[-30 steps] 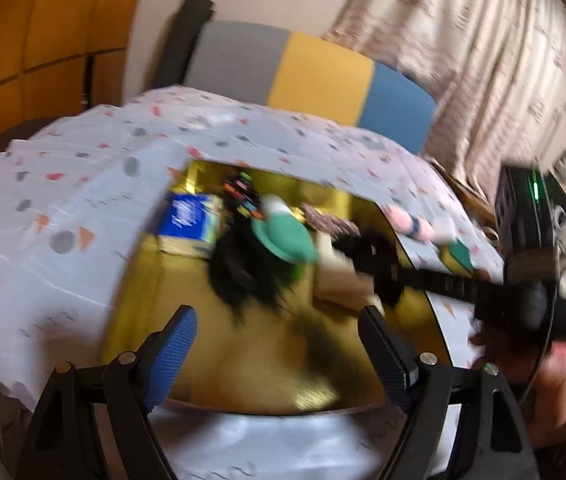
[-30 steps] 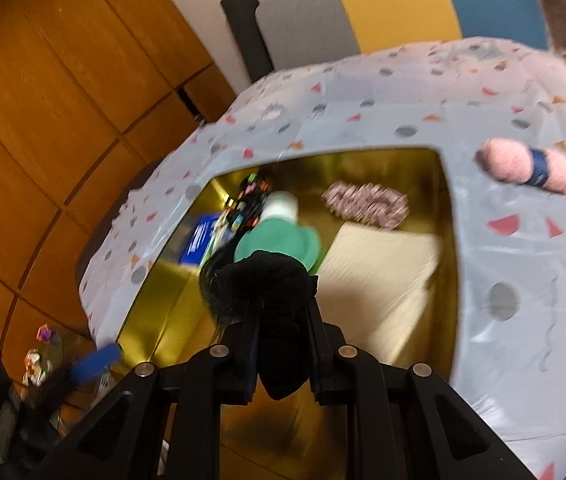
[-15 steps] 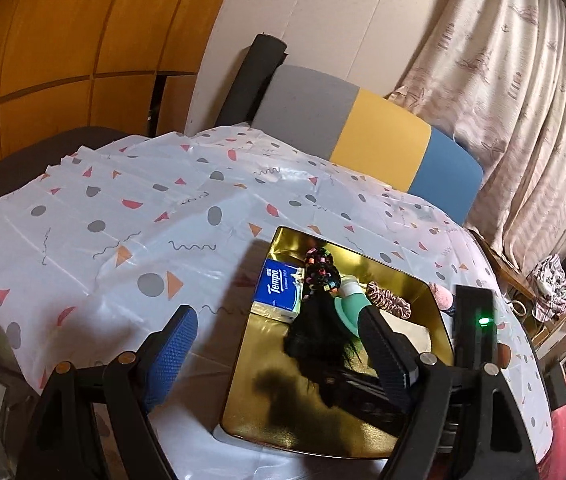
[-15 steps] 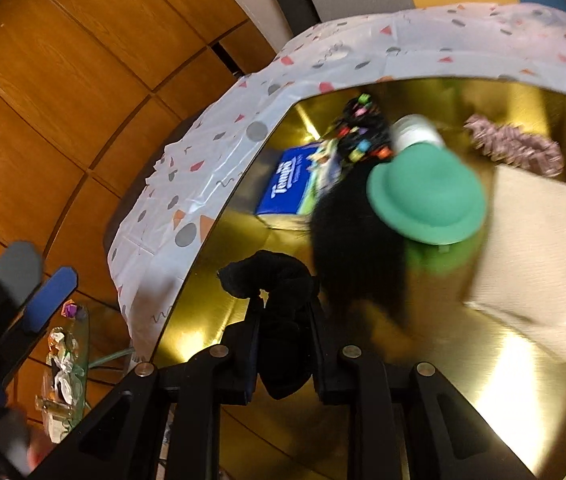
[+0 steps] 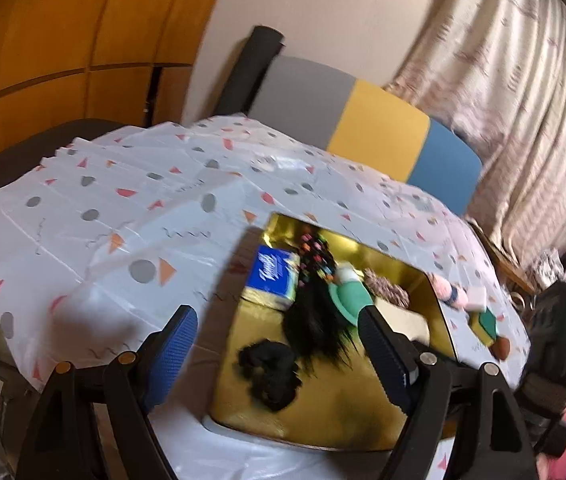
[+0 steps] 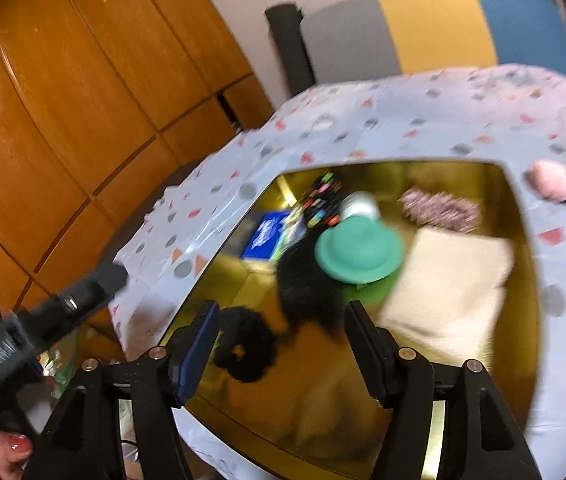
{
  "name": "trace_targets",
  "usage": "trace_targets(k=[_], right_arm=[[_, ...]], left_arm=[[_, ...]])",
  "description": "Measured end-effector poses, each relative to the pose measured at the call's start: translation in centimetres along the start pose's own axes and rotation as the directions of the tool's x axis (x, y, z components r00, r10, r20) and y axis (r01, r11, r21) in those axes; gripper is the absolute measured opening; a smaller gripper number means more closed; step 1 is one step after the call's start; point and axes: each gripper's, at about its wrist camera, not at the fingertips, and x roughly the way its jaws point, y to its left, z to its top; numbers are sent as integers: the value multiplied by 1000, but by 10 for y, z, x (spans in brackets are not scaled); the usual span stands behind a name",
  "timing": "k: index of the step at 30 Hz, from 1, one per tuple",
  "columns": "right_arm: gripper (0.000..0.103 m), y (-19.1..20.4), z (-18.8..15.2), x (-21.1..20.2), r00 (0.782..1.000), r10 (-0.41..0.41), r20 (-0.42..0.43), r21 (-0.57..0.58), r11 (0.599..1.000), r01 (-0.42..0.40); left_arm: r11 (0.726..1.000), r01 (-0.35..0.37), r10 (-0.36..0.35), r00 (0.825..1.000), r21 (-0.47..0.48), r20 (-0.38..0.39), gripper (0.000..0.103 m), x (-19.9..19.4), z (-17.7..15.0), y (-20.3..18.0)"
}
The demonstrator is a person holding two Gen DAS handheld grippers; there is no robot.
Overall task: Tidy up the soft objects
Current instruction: 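Carry the black scrunchie into the gold tray and open the right tool, then grasp the brown teardrop makeup sponge with the right tool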
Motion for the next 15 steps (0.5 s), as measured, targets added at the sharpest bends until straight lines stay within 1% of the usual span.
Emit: trace_targets(k=[2, 3, 6, 8, 12, 15], right_arm=[[67, -11, 4, -19, 998, -50, 40, -4, 999, 50], [67, -14, 6, -22, 997, -66, 48, -3, 998, 66], [67, -34, 11, -40, 990, -120, 78, 17, 993, 119], [67, -51, 11, -48, 984, -159, 83, 43, 987, 156], [67, -85, 4, -61, 972, -222, 72, 104, 971, 214], [67, -106, -9, -69, 960, -273, 54, 125, 956, 265]], left_arm=[[998, 42, -40, 999, 45, -30, 83, 4, -5, -13], [995, 64, -60, 997, 76, -49, 83, 6, -9, -21], [980, 118, -105, 991, 162, -85, 83, 9, -20, -43], [964, 156, -134, 984, 216, -114, 83, 11, -28, -60], [937, 238, -196, 964, 256, -178, 84, 14, -44, -80], [922, 270, -216, 953, 276, -211, 83, 15, -54, -92]])
